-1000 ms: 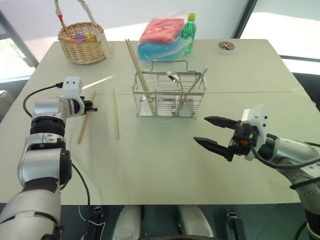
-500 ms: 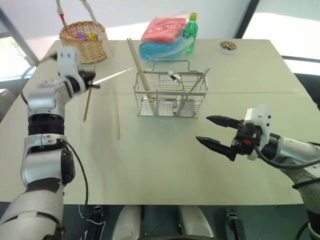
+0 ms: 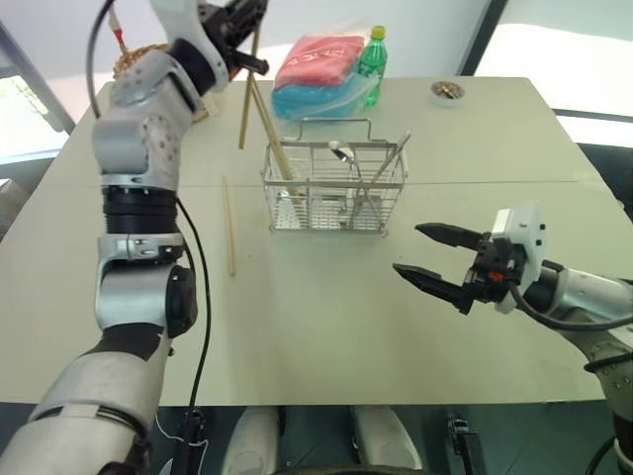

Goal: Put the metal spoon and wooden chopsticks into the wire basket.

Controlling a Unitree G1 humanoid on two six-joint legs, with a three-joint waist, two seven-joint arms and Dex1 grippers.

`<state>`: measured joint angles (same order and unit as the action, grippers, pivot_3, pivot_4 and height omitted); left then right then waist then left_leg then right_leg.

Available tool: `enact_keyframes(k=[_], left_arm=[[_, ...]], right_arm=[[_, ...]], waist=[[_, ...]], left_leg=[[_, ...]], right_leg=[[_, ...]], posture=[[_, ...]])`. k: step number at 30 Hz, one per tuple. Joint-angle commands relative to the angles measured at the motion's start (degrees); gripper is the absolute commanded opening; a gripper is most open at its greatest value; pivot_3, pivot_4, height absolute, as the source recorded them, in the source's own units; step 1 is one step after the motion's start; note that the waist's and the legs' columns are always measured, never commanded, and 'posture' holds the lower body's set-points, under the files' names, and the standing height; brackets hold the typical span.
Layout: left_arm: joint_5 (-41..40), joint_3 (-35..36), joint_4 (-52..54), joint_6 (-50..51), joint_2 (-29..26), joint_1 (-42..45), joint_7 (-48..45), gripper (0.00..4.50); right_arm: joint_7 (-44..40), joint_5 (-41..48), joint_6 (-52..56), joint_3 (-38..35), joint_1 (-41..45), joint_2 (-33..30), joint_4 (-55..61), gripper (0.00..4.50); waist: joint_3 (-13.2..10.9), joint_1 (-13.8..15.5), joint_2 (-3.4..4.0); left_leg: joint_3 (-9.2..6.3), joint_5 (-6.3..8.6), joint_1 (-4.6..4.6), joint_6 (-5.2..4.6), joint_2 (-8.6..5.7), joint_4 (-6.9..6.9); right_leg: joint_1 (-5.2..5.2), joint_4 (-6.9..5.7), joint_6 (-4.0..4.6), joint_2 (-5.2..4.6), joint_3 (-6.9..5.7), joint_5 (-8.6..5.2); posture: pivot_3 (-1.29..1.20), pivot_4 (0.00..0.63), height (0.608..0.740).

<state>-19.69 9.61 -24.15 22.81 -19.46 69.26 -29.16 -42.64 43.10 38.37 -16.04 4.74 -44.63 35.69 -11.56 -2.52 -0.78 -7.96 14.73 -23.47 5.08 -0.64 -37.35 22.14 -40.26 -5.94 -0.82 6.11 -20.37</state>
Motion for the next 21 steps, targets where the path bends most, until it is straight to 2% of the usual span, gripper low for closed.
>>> enact_keyframes(k=[1,8,21], left_arm=[[0.67,-1.34,0.98,-3.48,1.67,-0.72,-0.62,0.04],[0.07,-2.21,3.36,-2.31,4.93,-4.94,0.00,0.04],[-0.96,-2.30,9.78,1.46,5.89,-9.24,0.95,0.04]], right_arm=[[0.81,1.05,-0.79,-1.94,-0.37,-0.11,2.50,4.00],[2.42,1.65,-0.57,-2.31,-1.45,-0.13,3.55,4.00],[2.93,1.59,-0.82,-2.07,-0.76,-0.48,2.55,4.00]], waist=[[0.00,0.03,0.00],[0.00,0.06,0.00],[0.00,0.51,-0.01]], left_leg=[[0.00,0.00,-0.01,0.00,0.00,0.00],[-0.01,0.00,-0.01,-0.01,0.01,-0.03],[-0.03,-0.01,0.00,-0.01,0.04,-0.10]], right_leg=[[0.00,0.00,0.00,0.00,0.00,0.00],[-0.02,0.01,0.00,-0.02,0.00,0.00],[-0.09,0.01,-0.02,-0.04,0.00,0.01]], posture=[[0.00,0.150,0.740],[0.00,0.150,0.740],[0.00,0.150,0.740]])
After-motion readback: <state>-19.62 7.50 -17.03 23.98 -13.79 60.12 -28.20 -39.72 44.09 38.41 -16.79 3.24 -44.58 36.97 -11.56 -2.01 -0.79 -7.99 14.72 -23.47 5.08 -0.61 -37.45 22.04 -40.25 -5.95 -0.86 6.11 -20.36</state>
